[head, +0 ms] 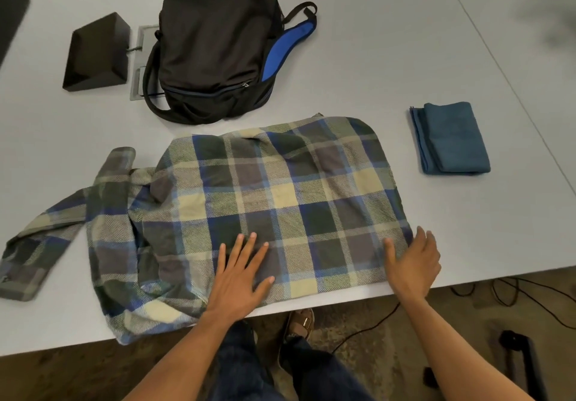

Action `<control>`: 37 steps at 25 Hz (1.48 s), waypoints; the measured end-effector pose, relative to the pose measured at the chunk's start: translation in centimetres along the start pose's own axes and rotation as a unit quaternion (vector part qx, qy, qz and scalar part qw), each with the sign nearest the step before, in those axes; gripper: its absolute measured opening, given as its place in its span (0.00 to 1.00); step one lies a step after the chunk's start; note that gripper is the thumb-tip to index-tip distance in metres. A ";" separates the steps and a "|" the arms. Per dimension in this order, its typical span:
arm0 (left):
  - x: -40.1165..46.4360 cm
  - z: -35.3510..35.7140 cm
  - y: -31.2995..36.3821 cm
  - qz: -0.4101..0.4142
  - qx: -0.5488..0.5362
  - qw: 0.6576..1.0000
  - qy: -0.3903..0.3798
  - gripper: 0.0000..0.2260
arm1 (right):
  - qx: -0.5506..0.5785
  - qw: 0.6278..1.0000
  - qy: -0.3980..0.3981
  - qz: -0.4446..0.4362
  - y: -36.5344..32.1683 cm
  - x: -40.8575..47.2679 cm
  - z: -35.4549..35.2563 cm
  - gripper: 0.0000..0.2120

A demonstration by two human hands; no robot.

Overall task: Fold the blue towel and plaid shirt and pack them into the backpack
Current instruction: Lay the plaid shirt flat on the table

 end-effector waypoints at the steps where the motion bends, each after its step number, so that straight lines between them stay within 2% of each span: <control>1: 0.9 -0.2 0.1 0.005 0.000 1.000 0.005 0.30 | 0.018 1.000 -0.001 0.013 -0.1 0.7 -0.3 0.35; 4: 3.8 -0.5 0.2 -0.012 -0.003 1.000 0.005 0.29 | 0.042 0.999 -0.013 0.004 -0.8 1.9 -0.6 0.35; 7: 5.0 -0.1 0.1 -0.037 0.013 0.999 -0.001 0.29 | -0.043 0.992 -0.024 -0.119 -1.4 1.5 -0.1 0.34; 10: 4.9 0.1 0.1 -0.041 0.017 0.999 0.003 0.29 | -0.118 0.956 -0.082 -0.256 -2.0 0.9 1.7 0.35; 13: 4.9 0.1 0.2 -0.039 0.020 0.999 0.005 0.29 | -0.156 0.921 -0.136 -0.330 -2.5 0.7 3.3 0.35; 15: 5.0 0.1 0.1 -0.041 0.027 0.999 0.003 0.29 | -0.169 0.918 -0.151 -0.326 -2.5 0.9 3.8 0.36; 21: 4.9 0.0 0.1 -0.039 0.027 0.999 0.002 0.29 | -0.155 0.951 -0.136 -0.228 -2.6 2.0 3.3 0.38; 26: 5.1 -0.1 0.2 -0.027 0.009 0.999 0.015 0.28 | -0.128 0.964 -0.088 -0.216 -4.1 2.6 3.2 0.37; 29: 6.3 -1.6 -0.3 -0.026 -0.049 0.996 0.073 0.23 | -0.068 0.971 -0.051 -0.225 -7.5 4.7 2.8 0.34; 33: 11.3 -7.1 -2.6 -0.007 -0.076 0.975 0.209 0.15 | 0.001 0.967 -0.043 -0.250 -12.8 9.0 2.9 0.28; 35: 14.5 -10.3 -5.4 -0.040 -0.075 0.966 0.244 0.14 | 0.019 0.965 -0.034 -0.260 -15.9 11.6 2.7 0.22; 37: 17.4 -12.9 -8.7 -0.098 -0.056 0.963 0.243 0.15 | 0.027 0.964 -0.038 -0.261 -18.5 14.2 2.7 0.18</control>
Point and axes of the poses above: each hand's wrist, its own x-axis towards the middle knuckle, its own z-axis out of the palm, y = z × x, the point moved 2 cm from there along x, towards the middle knuckle, and after that the axes turned 5 degrees about -z, right-handed, at the moved point
